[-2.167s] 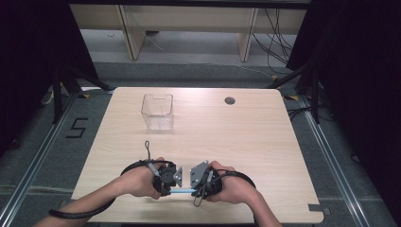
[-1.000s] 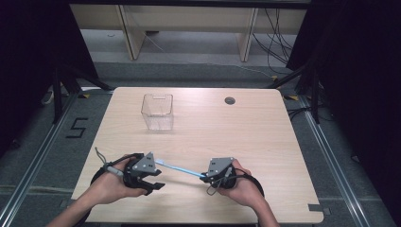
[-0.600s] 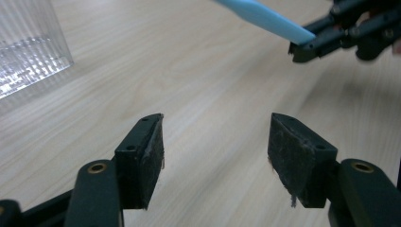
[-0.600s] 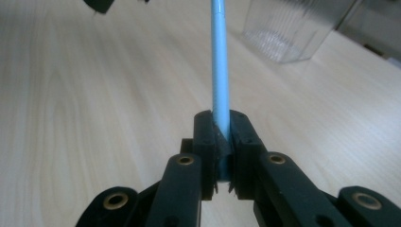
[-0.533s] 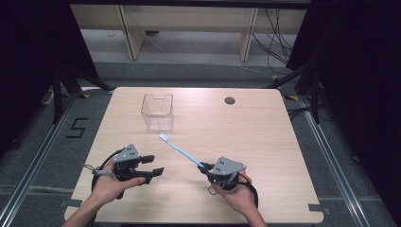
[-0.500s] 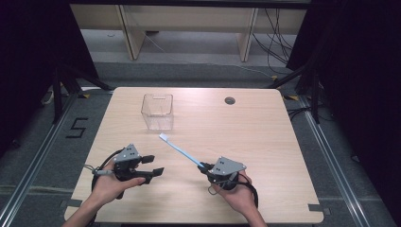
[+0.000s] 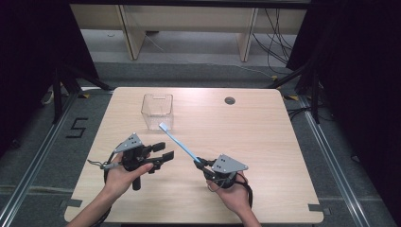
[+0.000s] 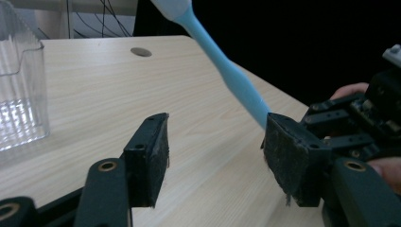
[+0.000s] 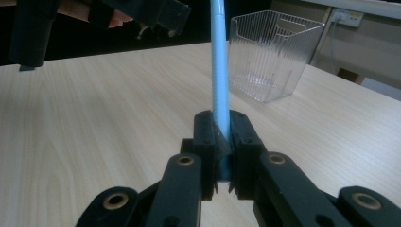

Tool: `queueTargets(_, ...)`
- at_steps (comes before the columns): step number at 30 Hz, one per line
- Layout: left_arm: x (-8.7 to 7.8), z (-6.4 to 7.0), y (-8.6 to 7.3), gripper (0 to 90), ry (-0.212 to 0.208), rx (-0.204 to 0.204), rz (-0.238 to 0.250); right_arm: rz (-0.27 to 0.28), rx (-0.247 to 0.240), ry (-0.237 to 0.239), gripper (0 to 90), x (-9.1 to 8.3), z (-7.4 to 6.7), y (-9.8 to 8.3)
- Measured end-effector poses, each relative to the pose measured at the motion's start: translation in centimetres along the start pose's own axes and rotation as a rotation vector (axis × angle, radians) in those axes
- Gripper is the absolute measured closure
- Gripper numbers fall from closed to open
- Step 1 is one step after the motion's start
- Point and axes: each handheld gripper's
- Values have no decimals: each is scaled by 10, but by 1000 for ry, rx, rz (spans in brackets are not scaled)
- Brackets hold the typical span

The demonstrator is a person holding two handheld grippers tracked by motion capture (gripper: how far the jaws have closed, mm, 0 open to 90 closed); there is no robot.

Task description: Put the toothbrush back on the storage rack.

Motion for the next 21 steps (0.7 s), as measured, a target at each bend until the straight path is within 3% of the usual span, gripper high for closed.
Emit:
queueTargets(13, 18, 4, 5, 467, -48, -63, 34, 22, -3, -21, 837, 5, -2, 6)
queueTargets(21, 23, 3, 7, 530, -75, -98, 58, 28, -1, -9, 837, 11, -5, 8)
Point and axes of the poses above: each handheld gripper's, and its own axes: x roughly forward along the jaws, y roughly out of its top, z roughly to its right, and after that the axes turned 4 degrees about z, right-handed
